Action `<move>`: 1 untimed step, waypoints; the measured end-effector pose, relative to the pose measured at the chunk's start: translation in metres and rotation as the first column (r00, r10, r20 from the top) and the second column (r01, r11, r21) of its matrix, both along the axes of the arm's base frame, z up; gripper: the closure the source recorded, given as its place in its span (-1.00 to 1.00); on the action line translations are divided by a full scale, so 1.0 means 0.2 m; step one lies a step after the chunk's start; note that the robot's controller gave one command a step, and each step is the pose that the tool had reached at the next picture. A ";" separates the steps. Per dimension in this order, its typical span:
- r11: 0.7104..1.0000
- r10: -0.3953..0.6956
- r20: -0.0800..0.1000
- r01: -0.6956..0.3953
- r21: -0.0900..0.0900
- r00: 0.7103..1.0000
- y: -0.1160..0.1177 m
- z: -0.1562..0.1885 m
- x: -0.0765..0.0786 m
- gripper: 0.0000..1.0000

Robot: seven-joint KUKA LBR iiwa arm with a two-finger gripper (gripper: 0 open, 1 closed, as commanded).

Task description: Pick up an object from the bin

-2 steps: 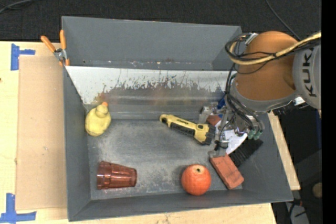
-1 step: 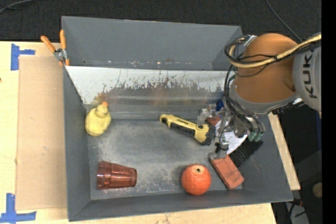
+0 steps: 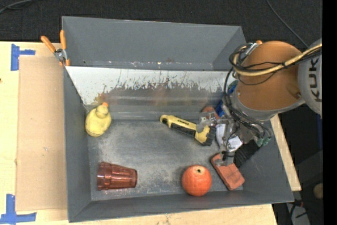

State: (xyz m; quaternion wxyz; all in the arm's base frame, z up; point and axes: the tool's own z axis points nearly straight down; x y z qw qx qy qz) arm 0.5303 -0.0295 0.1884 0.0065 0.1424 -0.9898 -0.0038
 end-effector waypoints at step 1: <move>0.964 -0.265 0.006 0.265 -0.001 0.964 0.05 -0.30 0.29 -1.00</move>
Offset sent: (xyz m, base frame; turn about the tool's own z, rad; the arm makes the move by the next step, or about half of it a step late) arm 0.0612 -0.0172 -0.0491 0.2906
